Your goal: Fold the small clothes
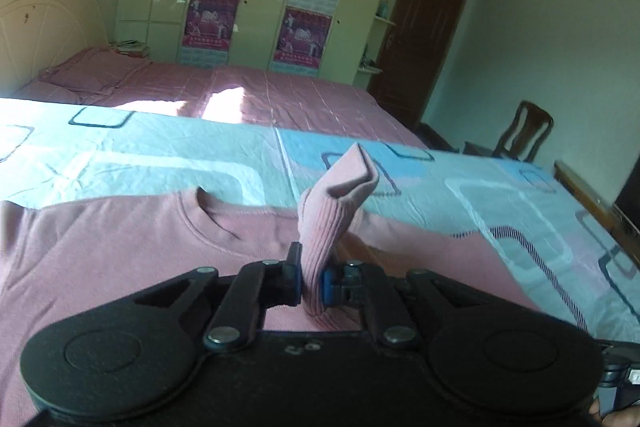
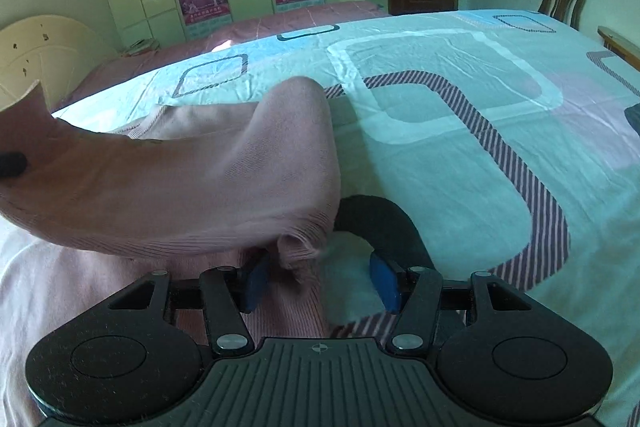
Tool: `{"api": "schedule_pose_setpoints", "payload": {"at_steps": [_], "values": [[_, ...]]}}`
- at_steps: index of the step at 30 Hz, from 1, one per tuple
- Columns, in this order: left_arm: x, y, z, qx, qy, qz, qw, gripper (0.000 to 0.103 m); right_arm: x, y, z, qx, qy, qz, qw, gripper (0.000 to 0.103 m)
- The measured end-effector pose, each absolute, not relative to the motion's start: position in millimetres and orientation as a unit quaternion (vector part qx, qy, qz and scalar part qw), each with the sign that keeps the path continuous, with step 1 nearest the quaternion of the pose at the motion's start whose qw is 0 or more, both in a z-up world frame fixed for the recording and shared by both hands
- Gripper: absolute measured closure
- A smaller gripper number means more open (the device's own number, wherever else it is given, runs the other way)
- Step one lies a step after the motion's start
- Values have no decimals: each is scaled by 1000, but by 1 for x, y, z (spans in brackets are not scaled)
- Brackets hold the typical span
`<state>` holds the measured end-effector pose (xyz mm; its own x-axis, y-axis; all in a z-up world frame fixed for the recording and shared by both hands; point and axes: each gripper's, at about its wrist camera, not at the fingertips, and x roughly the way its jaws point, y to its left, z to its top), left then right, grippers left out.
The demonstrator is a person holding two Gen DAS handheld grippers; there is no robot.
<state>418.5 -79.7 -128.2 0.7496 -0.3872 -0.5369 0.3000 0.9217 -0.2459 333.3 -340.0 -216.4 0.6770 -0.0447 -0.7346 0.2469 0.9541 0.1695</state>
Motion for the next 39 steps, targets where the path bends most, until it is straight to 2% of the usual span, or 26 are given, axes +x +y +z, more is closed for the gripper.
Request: {"api": "schedule_pose_setpoints", "payload": {"at_steps": [1, 10, 13, 15, 16, 17, 18, 21, 28, 35, 36, 37, 38, 39], "values": [[418, -72, -127, -77, 299, -174, 935, 94, 339, -339, -218, 126, 399, -79, 905, 95], [412, -34, -186, -116, 388, -115, 907, 93, 326, -345, -221, 137, 403, -87, 901, 95], [414, -28, -186, -126, 397, -109, 902, 86, 320, -343, -214, 120, 416, -64, 899, 95], [416, -22, -180, -140, 399, -103, 900, 66, 310, -347, -208, 125, 423, -56, 896, 94], [414, -18, -180, -148, 397, -100, 900, 59, 304, -349, -204, 131, 421, -52, 896, 94], [415, -14, -178, -153, 396, -94, 900, 47, 299, -351, -199, 139, 416, -49, 897, 93], [413, -9, -180, -159, 393, -85, 901, 39, 293, -353, -193, 146, 408, -47, 900, 87], [410, 6, -181, -167, 382, -41, 908, 37, 296, -357, -180, 150, 384, -48, 910, 55], [402, 5, -156, -123, 327, -34, 936, 39, 379, -371, -196, 165, 379, -43, 910, 55], [418, -41, -175, -81, 351, -88, 929, 39, 451, -383, -225, 199, 389, -45, 898, 55], [422, -43, -181, -77, 361, -84, 926, 39, 456, -384, -227, 201, 391, -42, 897, 61], [425, -42, -190, -77, 375, -75, 921, 39, 462, -384, -229, 209, 396, -34, 893, 87], [427, -42, -196, -74, 383, -69, 918, 39, 465, -385, -230, 216, 400, -33, 890, 94], [426, -43, -198, -56, 373, -67, 924, 38, 466, -383, -231, 205, 399, -36, 893, 94]]}}
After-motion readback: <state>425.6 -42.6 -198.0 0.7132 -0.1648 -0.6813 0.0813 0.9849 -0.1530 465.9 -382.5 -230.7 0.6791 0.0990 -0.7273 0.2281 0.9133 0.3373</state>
